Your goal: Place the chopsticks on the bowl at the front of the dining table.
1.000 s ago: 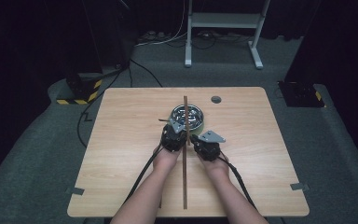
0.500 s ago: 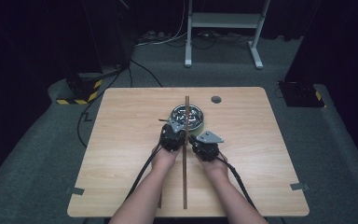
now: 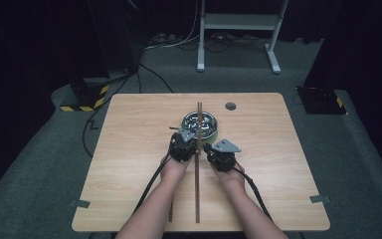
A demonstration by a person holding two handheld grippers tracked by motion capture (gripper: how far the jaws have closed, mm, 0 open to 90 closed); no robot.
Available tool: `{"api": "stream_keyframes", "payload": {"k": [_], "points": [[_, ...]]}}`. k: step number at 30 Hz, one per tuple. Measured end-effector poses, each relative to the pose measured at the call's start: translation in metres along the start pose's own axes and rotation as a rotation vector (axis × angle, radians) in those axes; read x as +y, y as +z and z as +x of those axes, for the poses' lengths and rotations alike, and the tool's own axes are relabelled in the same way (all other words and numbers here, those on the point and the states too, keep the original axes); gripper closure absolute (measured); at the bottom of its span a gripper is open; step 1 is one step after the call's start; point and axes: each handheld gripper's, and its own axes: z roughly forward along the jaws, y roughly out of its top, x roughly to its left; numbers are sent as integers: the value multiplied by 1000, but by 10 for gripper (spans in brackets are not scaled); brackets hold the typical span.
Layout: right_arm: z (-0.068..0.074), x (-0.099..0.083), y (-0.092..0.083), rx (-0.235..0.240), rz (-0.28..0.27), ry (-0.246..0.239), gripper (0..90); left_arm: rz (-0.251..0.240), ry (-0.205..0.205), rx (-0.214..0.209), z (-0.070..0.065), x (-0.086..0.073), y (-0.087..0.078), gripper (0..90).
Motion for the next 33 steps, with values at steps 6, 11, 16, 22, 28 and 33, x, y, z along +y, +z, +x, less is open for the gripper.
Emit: {"api": "stream_keyframes", "payload": {"k": [6,11,16,22,28,33], "points": [[-10,8,5,-22,23,14,860,-40,2,13,2,2,-4,766],[-9,12,9,-20,10,36,860,-47,-9,1,0,0,1,778],[-9,13,12,-24,22,34,859,-47,-9,-8,-4,-3,4,778],[-10,14,15,-25,20,43,858,-43,-16,-15,-5,-5,7,778],[-7,15,18,-29,26,37,858,-41,-26,-21,-6,-5,8,778],[-5,13,22,-25,39,42,858,-36,-31,-31,-6,-6,9,781]]}}
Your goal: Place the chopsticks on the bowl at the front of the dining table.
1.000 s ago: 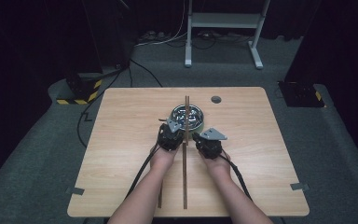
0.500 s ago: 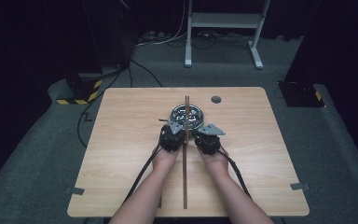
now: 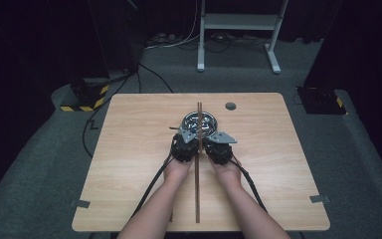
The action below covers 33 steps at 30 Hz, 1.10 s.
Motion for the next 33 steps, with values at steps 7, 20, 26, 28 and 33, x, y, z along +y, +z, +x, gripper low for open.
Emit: {"api": "stream_keyframes", "payload": {"k": [7,20,26,28,33], "points": [[3,0,2,1,-5,4,865,1,1,-2,1,0,-1,807],[1,1,2,-1,0,-10,856,8,3,-3,1,0,-1,799],[0,1,1,-5,1,-9,848,8,0,3,1,0,-1,795],[0,1,0,-6,-1,-8,843,9,6,4,2,-1,-2,794],[0,1,-5,-8,-4,-13,836,14,5,0,2,-3,-3,793]]}}
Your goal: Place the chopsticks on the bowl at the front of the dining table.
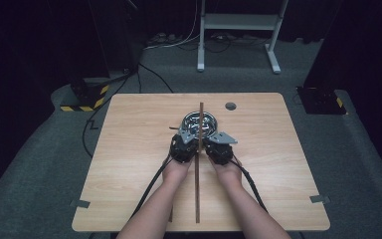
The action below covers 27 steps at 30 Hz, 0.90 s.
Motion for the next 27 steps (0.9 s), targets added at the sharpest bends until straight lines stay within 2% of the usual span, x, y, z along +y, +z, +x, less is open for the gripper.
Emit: {"api": "stream_keyframes", "payload": {"k": [9,17,22,23,27], "points": [[-4,-3,-3,-14,2,5,834,-6,-3,-11,-2,0,0,788],[-5,-4,-5,-14,4,3,833,1,6,2,-1,-1,-1,779],[-5,-6,-10,-11,9,6,827,-2,2,9,2,-1,-5,778],[-5,-6,-11,-9,7,0,823,-7,-10,10,3,-1,-7,777],[-2,-11,-19,7,18,-3,802,-9,-3,20,9,-6,-14,767]]}}
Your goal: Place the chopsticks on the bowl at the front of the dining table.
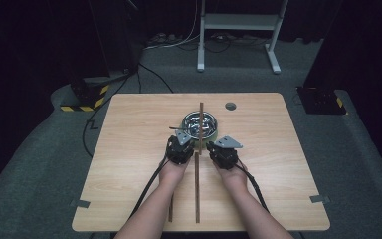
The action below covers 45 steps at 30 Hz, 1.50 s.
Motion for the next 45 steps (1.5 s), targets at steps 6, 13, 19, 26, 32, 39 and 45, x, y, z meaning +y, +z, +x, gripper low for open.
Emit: {"api": "stream_keyframes", "payload": {"k": [6,13,19,26,32,39,45], "points": [[7,-12,-14,17,18,-12,781,-2,0,22,14,-11,-14,742],[20,-21,-23,50,24,-27,761,-19,-19,53,32,-24,-30,719],[26,-23,-22,65,10,-55,764,-18,-40,69,43,-30,-35,717],[29,-20,-18,65,0,-53,769,-20,-51,75,46,-31,-36,717],[30,-20,-17,62,-2,-60,772,-14,-58,78,46,-34,-35,719],[28,-20,-15,63,-10,-52,771,-12,-59,77,46,-35,-34,721],[30,-20,-16,68,-4,-58,771,-11,-55,75,46,-35,-34,722]]}}
